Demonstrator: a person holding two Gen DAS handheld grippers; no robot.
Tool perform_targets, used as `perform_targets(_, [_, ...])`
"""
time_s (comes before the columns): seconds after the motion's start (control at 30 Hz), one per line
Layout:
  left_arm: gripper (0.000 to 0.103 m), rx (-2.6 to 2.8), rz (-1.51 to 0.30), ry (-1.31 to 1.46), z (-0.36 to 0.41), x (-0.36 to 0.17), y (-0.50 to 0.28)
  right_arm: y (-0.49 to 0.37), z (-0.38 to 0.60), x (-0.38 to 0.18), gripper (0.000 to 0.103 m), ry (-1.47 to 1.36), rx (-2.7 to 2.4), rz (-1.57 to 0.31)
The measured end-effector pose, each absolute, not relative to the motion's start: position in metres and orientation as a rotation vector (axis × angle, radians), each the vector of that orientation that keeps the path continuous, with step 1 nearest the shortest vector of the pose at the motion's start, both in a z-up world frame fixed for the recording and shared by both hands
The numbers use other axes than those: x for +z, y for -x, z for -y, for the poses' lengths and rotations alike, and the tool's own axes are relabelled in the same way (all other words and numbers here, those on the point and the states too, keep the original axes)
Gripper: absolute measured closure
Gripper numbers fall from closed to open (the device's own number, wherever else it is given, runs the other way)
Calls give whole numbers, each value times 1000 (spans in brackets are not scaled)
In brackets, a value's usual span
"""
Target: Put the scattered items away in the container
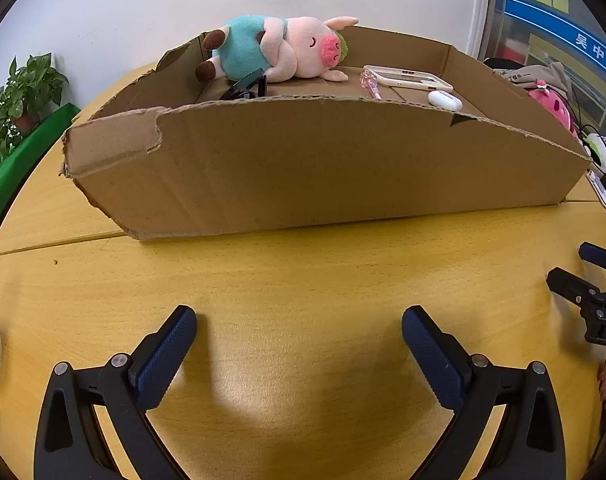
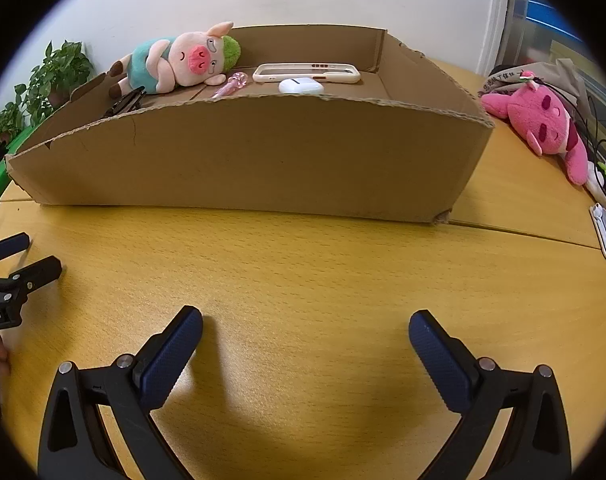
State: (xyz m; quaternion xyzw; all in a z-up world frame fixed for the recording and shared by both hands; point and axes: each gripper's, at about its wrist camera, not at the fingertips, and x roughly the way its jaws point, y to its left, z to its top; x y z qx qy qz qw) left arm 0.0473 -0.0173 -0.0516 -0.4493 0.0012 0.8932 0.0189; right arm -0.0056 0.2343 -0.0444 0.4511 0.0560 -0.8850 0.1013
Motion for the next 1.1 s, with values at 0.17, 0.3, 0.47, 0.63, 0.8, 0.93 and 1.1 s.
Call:
perform_targets(0.17, [0,2764,3,1404,19,-49,-36,7,-234,-44,0,-1338,-2622,-152])
perform_targets(0.3, [0,2766,4,1404,18,-49,-36,6,-235,-44,0,-1337,-2623,-152])
perform_targets(0.47, [0,2767,4,1404,18,-49,-37,6,-235,-44,0,-1337,-2623,-152])
perform_targets(0.63, [0,2769,4,1404,18,-49,-37,6,-235,-44,0,-1337,-2622,-152])
perform_targets(0.8, [0,2770,5,1405,17,-49,-37,6,-235,-44,0,-1337,-2622,-153])
perform_targets(0.93, [0,2770,5,1405,17,-49,-37,6,-236,-44,0,-1337,-2622,-153])
perform_targets(1.1, [0,2771,5,1405,17,-49,-38,6,-236,-44,0,-1337,-2622,-153])
